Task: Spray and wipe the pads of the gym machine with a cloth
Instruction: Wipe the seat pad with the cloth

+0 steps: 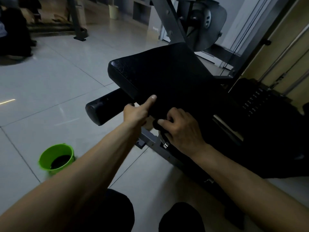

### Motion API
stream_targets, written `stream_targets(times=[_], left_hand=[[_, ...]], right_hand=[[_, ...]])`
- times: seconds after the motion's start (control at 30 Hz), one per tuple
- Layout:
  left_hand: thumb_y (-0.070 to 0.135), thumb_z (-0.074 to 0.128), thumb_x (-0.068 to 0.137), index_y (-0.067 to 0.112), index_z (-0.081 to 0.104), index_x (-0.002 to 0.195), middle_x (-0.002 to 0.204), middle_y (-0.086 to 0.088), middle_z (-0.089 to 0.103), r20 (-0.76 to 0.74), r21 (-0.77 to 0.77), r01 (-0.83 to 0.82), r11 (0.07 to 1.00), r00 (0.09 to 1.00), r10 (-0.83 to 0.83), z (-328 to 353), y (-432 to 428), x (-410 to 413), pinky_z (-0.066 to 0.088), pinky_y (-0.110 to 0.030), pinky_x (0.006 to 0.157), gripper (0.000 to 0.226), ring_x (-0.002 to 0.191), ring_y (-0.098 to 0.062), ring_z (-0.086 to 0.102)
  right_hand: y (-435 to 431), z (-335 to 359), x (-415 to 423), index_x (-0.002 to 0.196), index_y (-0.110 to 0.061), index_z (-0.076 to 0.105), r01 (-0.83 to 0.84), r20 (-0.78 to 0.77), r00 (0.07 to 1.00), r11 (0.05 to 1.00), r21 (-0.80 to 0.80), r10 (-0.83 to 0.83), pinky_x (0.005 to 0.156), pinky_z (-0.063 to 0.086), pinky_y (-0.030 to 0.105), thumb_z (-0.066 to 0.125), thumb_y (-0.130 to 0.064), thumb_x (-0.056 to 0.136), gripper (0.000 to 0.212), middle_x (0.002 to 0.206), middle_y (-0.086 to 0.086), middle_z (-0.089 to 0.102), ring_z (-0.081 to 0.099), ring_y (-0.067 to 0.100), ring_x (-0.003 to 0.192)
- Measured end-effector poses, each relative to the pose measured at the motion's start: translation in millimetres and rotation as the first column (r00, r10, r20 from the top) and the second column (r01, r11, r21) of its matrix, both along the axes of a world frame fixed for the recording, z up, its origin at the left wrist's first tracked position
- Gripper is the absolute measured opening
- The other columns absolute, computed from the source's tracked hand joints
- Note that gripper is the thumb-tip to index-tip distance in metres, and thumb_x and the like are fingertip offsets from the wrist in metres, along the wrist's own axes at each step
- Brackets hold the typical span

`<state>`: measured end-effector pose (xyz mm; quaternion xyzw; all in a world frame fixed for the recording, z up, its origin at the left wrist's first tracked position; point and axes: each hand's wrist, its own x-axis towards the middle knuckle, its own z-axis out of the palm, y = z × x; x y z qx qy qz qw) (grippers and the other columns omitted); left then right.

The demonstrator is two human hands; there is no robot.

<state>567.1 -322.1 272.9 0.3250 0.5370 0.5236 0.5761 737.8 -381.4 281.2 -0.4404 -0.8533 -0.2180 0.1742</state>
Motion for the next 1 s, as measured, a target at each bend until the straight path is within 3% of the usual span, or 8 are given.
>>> stream_targets(times=[0.07, 0.2, 0.3, 0.47, 0.6, 0.77, 0.9, 1.0], left_hand=[[0.063, 0.091, 0.061, 0.014, 0.063, 0.123, 0.108, -0.001, 0.074, -0.026, -0.021, 0.017, 1.000, 0.999, -0.017, -9.9, -9.8, 17.8, 0.056, -0.028, 0.071, 0.085, 0.095, -0.017, 0.072], [0.054, 0.094, 0.063, 0.019, 0.069, 0.117, 0.104, 0.004, 0.077, -0.050, 0.043, 0.128, 0.991, 0.991, -0.126, -27.7, -22.7, 50.9, 0.062, -0.028, 0.079, 0.070, 0.093, -0.011, 0.075], [0.067, 0.094, 0.051, 0.020, 0.061, 0.127, 0.110, 0.002, 0.075, -0.077, 0.050, 0.138, 0.989, 0.988, -0.134, -38.6, -20.7, 59.9, 0.063, -0.029, 0.074, 0.095, 0.091, -0.013, 0.076], [0.071, 0.090, 0.051, 0.023, 0.049, 0.136, 0.116, 0.002, 0.072, -0.118, 0.056, 0.161, 0.985, 0.981, -0.153, -44.7, -16.2, 60.9, 0.063, -0.032, 0.079, 0.106, 0.098, -0.017, 0.075], [0.070, 0.085, 0.058, 0.021, 0.055, 0.129, 0.110, 0.004, 0.073, -0.149, 0.077, 0.111, 0.991, 0.984, -0.099, -40.5, -26.6, 64.7, 0.063, -0.030, 0.073, 0.091, 0.095, -0.014, 0.075], [0.051, 0.078, 0.083, 0.020, 0.063, 0.113, 0.097, 0.003, 0.076, -0.146, 0.138, 0.049, 0.989, 0.989, -0.029, -39.1, -38.4, 73.7, 0.063, -0.032, 0.069, 0.045, 0.079, -0.011, 0.076], [0.083, 0.080, 0.052, 0.030, 0.038, 0.127, 0.121, 0.003, 0.065, -0.239, 0.039, 0.075, 0.996, 0.969, -0.063, -46.8, -46.3, 86.5, 0.058, -0.039, 0.091, 0.101, 0.107, -0.016, 0.067], [0.087, 0.077, 0.047, 0.033, 0.032, 0.135, 0.125, 0.003, 0.060, -0.283, 0.031, 0.090, 0.995, 0.956, -0.078, -51.6, -48.6, 91.3, 0.056, -0.042, 0.097, 0.113, 0.114, -0.019, 0.063]], right_hand=[[-9.8, -1.7, 15.4, 0.109, -0.018, 0.072, -0.005, 0.003, 1.000, 1.000, -0.021, 0.005, 0.064, 0.038, 0.031, 0.064, -0.022, 0.094, 0.018, 0.091, 0.008, 0.049, 0.047, 0.023, 0.078], [-57.6, -19.3, 99.7, 0.124, -0.019, 0.072, -0.036, 0.045, 0.998, 0.992, -0.117, 0.042, 0.062, 0.043, 0.032, 0.061, -0.023, 0.095, 0.032, 0.093, 0.009, 0.052, 0.050, 0.024, 0.080], [-92.5, -38.9, 157.3, 0.131, -0.020, 0.067, -0.009, 0.094, 0.995, 0.992, -0.123, 0.021, 0.059, 0.042, 0.031, 0.071, -0.021, 0.093, 0.038, 0.094, 0.010, 0.053, 0.051, 0.024, 0.077], [-81.6, -37.8, 133.1, 0.118, -0.015, 0.073, -0.046, 0.051, 0.997, 0.997, -0.057, 0.049, 0.057, 0.043, 0.034, 0.068, -0.019, 0.096, 0.023, 0.086, 0.011, 0.054, 0.052, 0.028, 0.072], [-61.9, -30.4, 86.6, 0.108, -0.017, 0.076, -0.042, -0.004, 0.999, 0.999, -0.032, 0.042, 0.060, 0.042, 0.038, 0.043, -0.025, 0.109, 0.034, 0.085, 0.009, 0.052, 0.049, 0.026, 0.074], [-100.3, -49.3, 149.5, 0.121, -0.016, 0.073, 0.045, 0.054, 0.998, 0.997, -0.063, -0.041, 0.058, 0.042, 0.035, 0.066, -0.015, 0.097, 0.025, 0.089, 0.011, 0.054, 0.051, 0.026, 0.074], [-138.3, -70.3, 194.0, 0.119, -0.016, 0.072, 0.147, 0.014, 0.989, 0.988, -0.039, -0.147, 0.056, 0.045, 0.038, 0.071, -0.013, 0.096, 0.024, 0.089, 0.012, 0.056, 0.051, 0.025, 0.072], [-122.5, -65.3, 171.2, 0.115, -0.015, 0.076, 0.106, 0.003, 0.994, 0.994, -0.001, -0.106, 0.058, 0.046, 0.037, 0.065, -0.013, 0.099, 0.019, 0.088, 0.012, 0.057, 0.053, 0.026, 0.072]])
